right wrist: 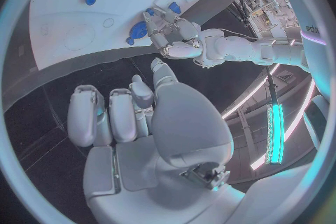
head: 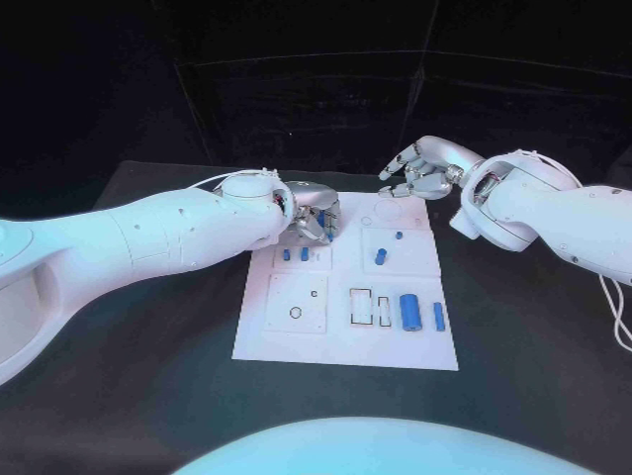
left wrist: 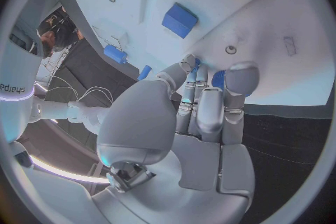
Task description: Assemble the parts on the task board
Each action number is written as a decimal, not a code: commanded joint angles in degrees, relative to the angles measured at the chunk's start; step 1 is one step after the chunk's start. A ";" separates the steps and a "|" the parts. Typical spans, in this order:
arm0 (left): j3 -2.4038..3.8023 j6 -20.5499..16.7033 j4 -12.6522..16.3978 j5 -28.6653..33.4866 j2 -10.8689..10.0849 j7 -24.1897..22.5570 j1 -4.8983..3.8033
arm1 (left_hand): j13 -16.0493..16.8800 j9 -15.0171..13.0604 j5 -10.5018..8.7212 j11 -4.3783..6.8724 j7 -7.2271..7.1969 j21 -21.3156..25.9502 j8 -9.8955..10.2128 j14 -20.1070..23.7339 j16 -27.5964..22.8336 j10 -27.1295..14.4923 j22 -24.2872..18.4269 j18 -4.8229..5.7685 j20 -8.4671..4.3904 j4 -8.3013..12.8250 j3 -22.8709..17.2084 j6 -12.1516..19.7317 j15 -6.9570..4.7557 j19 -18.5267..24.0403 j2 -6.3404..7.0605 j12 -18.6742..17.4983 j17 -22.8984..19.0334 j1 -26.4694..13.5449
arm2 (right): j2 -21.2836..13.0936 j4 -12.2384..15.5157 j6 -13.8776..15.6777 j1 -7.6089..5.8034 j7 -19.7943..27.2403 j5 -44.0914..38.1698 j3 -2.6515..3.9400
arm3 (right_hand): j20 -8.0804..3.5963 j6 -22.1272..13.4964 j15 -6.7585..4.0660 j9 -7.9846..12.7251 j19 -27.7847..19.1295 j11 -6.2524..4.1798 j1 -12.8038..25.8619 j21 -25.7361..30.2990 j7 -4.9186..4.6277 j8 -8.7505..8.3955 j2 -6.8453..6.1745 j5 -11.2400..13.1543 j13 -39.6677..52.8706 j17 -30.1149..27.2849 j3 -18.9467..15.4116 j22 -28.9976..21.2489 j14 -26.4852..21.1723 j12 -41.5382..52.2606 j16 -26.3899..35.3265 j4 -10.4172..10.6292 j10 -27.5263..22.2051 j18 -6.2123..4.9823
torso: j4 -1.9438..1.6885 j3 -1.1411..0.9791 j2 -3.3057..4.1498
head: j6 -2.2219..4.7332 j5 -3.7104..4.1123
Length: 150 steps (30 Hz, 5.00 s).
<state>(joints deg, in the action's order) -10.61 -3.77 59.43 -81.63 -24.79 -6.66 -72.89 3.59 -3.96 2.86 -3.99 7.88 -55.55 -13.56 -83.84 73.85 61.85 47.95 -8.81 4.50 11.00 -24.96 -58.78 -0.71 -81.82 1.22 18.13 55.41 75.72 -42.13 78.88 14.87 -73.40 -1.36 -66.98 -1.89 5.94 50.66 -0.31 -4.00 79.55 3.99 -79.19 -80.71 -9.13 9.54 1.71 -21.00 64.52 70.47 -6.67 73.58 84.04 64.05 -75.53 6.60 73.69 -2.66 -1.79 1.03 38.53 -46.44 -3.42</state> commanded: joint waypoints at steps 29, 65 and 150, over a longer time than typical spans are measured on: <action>4.83 -2.44 9.24 1.65 -9.17 0.08 0.10 | 0.09 -0.03 -0.04 -0.14 0.11 -1.34 1.30 -0.48 0.18 1.47 1.58 1.23 -0.09 0.46 -1.94 -1.19 -0.32 -0.27 0.54 -2.22 -0.71 -1.15 | 0.07 -0.44 -0.40 -0.11 0.52 0.03 0.04 | -0.31 -0.05 -0.35 0.06 0.06 -0.22 -0.28 0.27 0.17 0.39 0.26 -0.30 0.05 0.07 0.09 0.07 1.95 -0.04 0.21 0.31 -0.21 -1.10 | -0.10 0.00 0.00 | 0.75 -0.64; 4.81 3.68 7.36 2.86 -10.85 2.01 0.72 | 0.10 -0.03 -0.04 -0.11 0.09 -1.51 1.50 -0.43 0.13 1.72 1.80 1.25 -0.10 0.56 -2.10 -1.36 -0.34 -0.27 0.72 -2.59 -1.03 -1.31 | 0.03 -0.45 -0.39 -0.10 0.57 0.03 0.04 | -0.31 -0.05 -0.35 0.06 0.06 -0.22 -0.28 0.27 0.17 0.39 0.26 -0.30 0.05 0.07 0.09 0.07 1.95 -0.04 0.21 0.31 -0.21 -1.10 | 0.00 0.01 0.01 | 0.48 -0.94; 4.72 -7.99 11.17 52.83 -18.15 -21.89 1.31 | 0.10 0.09 0.08 -3.16 3.21 15.25 6.94 9.31 -11.95 -3.57 -14.04 -1.63 2.28 -0.40 -4.18 1.15 2.08 9.45 0.79 -8.72 -24.94 -3.21 | -2.40 -0.74 -5.27 1.70 -2.59 -24.30 -0.03 | -0.49 6.17 0.10 0.31 -1.84 0.36 -9.15 3.81 0.92 -1.44 -3.22 7.88 -47.45 -15.81 10.52 -4.53 0.04 -49.02 15.93 -0.41 -13.70 -2.02 | -0.16 0.15 -0.08 | 1.51 2.64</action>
<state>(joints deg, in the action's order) -5.93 -9.40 70.10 -48.27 -42.91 -18.41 -71.51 3.66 -3.93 2.87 -7.24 11.05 -40.64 -6.47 -75.12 62.66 57.93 34.16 -9.77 6.76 10.80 -29.20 -57.46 1.37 -72.72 2.40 9.17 31.72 72.51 -44.48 77.87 10.84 -71.72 -3.22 -83.60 -1.94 5.52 57.02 -0.21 -3.74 77.27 4.11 -88.25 -76.93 -8.12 8.23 -1.15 -13.32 17.35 54.52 3.69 68.98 83.75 15.25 -59.35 6.20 60.29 -4.47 -1.86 1.13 38.45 -45.05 -1.34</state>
